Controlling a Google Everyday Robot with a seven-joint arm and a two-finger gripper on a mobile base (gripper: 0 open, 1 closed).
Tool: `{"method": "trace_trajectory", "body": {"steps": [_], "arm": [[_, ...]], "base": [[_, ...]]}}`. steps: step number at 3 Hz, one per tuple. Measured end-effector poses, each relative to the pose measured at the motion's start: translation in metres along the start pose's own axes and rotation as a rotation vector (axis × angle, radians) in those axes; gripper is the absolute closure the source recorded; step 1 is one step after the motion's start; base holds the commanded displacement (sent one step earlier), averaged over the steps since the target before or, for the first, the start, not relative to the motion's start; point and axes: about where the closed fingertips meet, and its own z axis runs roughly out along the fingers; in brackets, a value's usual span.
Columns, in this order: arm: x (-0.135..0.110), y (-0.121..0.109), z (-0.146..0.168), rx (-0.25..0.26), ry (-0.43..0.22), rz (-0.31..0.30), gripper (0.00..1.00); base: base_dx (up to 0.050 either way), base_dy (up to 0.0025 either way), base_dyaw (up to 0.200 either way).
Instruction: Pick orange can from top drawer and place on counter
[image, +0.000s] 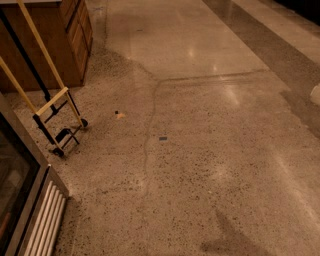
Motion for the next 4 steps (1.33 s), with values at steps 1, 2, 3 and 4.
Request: {"method": "trace_trajectory", "body": {"steps": [1, 2, 3, 4], "arm": [[0.0000, 0.0000, 0.0000, 0.000, 0.000, 0.000, 0.00], [0.0000, 0.0000, 0.0000, 0.000, 0.000, 0.000, 0.00], [0.0000, 0.0000, 0.0000, 0.000, 0.000, 0.000, 0.00], [0.0000, 0.0000, 0.0000, 0.000, 0.000, 0.000, 0.00]], "base": [[0.000, 0.00000, 0.198], [0.000, -0.00006, 0.197], [0.000, -0.00003, 0.200], [0.000, 0.00009, 0.199]]}}
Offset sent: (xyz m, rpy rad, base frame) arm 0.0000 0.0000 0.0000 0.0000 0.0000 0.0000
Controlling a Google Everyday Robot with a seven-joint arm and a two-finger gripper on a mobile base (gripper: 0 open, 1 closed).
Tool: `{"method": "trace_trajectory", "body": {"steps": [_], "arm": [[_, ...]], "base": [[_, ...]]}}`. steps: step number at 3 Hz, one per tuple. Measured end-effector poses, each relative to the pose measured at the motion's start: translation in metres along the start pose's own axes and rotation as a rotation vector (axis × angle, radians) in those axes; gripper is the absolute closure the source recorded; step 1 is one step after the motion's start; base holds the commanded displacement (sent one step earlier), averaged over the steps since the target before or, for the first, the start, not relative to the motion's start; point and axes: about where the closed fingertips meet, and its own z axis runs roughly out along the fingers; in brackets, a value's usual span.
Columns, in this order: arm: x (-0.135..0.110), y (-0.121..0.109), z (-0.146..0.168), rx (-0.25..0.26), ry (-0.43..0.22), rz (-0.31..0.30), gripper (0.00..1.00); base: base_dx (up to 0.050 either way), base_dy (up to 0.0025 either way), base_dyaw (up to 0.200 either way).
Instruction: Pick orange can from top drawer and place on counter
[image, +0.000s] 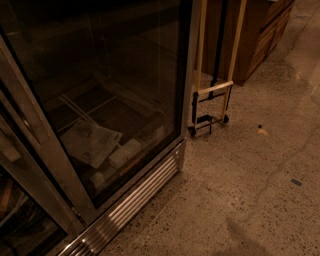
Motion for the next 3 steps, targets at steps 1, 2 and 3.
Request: {"method": "trace_trajectory", "body": {"steps": [1, 2, 3], "arm": [[0.000, 0.000, 0.000, 0.000, 0.000, 0.000, 0.00], [0.001, 0.001, 0.002, 0.012, 0.001, 0.015, 0.00], [0.002, 0.007, 0.019, 0.047, 0.003, 0.034, 0.00]], "base": [[0.000, 0.00000, 0.000], [0.000, 0.00000, 0.000], [0.000, 0.00000, 0.000]]}}
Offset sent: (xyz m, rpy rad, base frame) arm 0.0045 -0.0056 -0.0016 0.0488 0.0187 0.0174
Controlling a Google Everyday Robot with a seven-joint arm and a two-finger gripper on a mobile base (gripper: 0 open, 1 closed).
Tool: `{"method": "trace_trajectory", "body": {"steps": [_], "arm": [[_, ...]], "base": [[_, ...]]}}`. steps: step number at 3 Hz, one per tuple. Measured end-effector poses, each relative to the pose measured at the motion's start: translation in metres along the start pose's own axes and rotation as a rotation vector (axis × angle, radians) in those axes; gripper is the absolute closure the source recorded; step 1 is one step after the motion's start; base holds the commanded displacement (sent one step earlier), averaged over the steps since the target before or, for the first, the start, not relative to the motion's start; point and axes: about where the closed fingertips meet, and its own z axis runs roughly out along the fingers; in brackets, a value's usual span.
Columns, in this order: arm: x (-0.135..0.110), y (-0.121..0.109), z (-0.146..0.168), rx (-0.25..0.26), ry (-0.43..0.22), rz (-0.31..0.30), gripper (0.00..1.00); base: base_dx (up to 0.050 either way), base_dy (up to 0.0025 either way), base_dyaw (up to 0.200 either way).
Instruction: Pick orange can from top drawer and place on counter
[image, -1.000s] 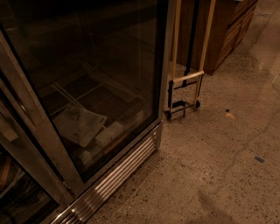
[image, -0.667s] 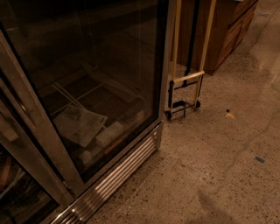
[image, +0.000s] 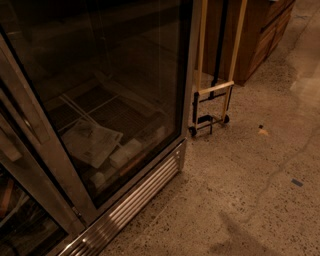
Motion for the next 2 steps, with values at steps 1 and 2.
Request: {"method": "trace_trajectory", "body": {"steps": [1, 2], "arm": [[0.002, -0.003, 0.049, 0.098, -0.011, 0.011, 0.00], [-0.001, -0.011, 0.080, 0.159, -0.026, 0.013, 0.00]], "base": [[0.000, 0.00000, 0.000], [0.000, 0.00000, 0.000]]}}
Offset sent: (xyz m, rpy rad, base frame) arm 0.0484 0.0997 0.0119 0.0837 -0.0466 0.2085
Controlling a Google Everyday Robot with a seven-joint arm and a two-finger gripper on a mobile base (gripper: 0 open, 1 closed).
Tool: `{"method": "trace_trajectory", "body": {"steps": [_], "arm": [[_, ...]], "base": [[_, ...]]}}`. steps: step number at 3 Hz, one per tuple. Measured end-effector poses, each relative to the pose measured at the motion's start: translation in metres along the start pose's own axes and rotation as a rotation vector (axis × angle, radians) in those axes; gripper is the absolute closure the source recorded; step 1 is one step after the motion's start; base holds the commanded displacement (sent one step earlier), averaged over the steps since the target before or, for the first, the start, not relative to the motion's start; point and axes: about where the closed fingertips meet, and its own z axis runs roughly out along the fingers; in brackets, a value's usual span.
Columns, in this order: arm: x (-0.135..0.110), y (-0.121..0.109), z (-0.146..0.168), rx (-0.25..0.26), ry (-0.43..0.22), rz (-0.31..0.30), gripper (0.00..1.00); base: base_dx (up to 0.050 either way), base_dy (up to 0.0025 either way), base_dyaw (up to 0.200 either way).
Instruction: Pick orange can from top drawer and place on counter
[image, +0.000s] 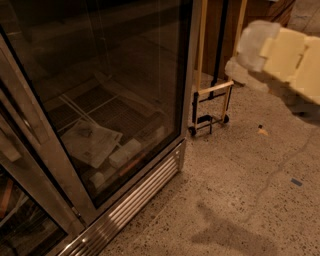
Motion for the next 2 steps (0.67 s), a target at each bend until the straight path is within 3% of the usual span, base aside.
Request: {"method": "trace_trajectory", "body": {"steps": [1, 2], "arm": [[-0.006, 0.006, 0.041, 0.031, -0.033, -0.019, 0.00], [-0.007, 0.027, 0.073, 0.069, -0.052, -0.029, 0.00]], "base": [[0.000, 0.00000, 0.000], [0.000, 0.00000, 0.000]]}}
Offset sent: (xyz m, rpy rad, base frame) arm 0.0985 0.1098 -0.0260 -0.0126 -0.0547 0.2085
